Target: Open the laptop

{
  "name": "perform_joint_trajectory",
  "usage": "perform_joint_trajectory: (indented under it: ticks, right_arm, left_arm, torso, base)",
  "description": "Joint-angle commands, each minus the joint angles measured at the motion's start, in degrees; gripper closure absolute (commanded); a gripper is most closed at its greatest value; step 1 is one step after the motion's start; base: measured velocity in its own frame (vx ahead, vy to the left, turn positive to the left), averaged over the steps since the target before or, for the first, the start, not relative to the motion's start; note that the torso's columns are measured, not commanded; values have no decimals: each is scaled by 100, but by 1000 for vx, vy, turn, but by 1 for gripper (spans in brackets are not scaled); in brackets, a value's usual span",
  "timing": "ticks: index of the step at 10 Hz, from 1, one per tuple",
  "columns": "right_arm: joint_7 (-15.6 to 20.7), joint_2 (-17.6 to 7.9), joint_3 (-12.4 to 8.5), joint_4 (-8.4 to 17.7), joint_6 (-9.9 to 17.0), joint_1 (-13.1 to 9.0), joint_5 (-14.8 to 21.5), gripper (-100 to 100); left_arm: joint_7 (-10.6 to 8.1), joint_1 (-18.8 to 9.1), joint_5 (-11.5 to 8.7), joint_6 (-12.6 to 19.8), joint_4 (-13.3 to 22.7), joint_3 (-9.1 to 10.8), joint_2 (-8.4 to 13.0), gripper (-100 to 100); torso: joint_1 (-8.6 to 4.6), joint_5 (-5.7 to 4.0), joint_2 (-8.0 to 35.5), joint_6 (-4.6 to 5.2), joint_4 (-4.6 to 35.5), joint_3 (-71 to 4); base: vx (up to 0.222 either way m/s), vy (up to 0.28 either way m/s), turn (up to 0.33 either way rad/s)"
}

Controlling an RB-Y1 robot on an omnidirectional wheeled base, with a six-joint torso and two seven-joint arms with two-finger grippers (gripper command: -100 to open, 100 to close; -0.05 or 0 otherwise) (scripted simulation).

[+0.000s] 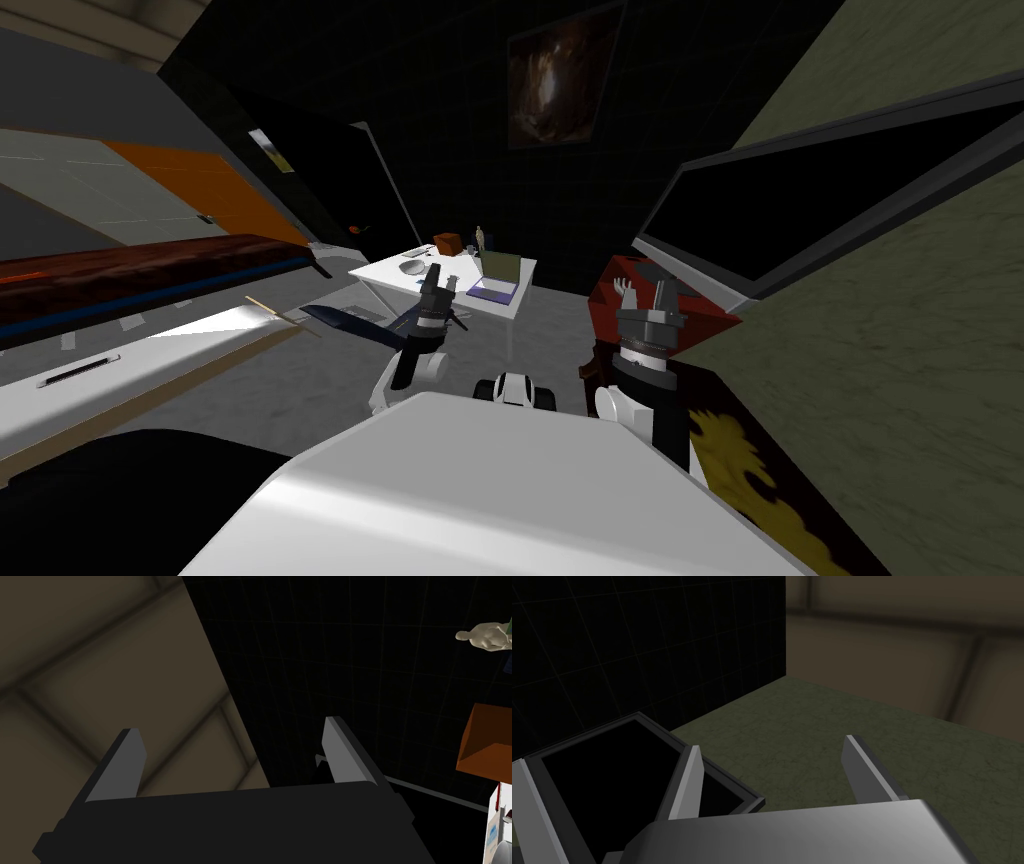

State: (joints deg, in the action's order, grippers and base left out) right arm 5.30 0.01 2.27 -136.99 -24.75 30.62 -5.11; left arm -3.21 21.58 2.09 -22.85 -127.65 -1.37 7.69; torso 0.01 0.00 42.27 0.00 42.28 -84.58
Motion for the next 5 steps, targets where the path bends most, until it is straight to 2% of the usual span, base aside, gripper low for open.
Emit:
perform_joint_trajectory:
  ticks: [1, 2, 4, 5]
  right_arm:
    - [0, 0, 0, 0, 0, 0, 0, 0]
    - [0, 0, 0, 0, 0, 0, 0, 0]
    - [0, 0, 0, 0, 0, 0, 0, 0]
    - [0, 0, 0, 0, 0, 0, 0, 0]
  left_arm:
    - [-110, -341, 104, 21, 433, -33, 194, -100]
    - [-110, -341, 104, 21, 501, -33, 194, -100]
    - [-200, -675, 201, 68, 850, -63, 307, -100]
    - [-200, -675, 201, 68, 927, -63, 307, -100]
  torso:
    - [1, 0, 1, 0, 0, 1]
    - [1, 0, 1, 0, 0, 1]
    - [-7, -2, 5, 1, 2, 3]
    - [-1, -1, 0, 0, 0, 0]
  base:
    - [47, 40, -46]
    - [36, 27, -26]
    - [35, 25, -47]
    - [38, 27, -24]
